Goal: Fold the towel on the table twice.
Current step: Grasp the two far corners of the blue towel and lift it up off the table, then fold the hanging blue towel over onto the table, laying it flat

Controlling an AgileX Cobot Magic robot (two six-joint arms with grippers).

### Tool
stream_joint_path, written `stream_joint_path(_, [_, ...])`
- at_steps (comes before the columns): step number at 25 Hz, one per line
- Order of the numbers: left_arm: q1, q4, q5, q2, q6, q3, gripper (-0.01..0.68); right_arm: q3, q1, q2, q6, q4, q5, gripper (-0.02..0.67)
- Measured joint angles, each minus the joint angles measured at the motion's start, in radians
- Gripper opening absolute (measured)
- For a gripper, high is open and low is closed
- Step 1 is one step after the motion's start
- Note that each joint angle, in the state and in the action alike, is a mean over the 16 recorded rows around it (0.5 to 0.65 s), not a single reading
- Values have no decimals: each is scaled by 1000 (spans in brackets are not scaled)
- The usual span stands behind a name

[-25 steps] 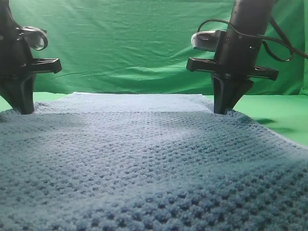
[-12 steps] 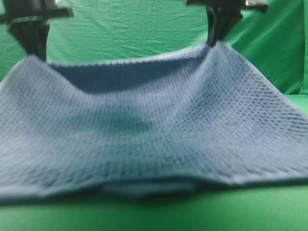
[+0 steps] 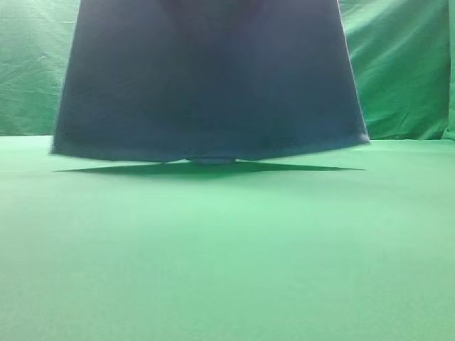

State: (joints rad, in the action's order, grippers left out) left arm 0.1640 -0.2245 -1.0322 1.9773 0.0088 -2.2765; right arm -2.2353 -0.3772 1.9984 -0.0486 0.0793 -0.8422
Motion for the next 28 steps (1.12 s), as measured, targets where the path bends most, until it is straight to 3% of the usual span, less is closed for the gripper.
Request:
stream_joint_path(5, [0, -12, 17, -8, 25, -49, 0, -61, 0, -8, 5, 54, -14, 0])
stream_joint_path(11, [0, 15, 1, -22, 32, 29, 0, -11, 0, -21, 19, 105, -75, 0])
stream_joint_path(20, [0, 34, 10, -122, 30, 262, 0, 168, 0, -98, 41, 134, -149, 0])
stream_joint_path(28, [2, 20, 100, -312, 30, 558, 0, 395, -1, -248, 46, 104, -132, 0])
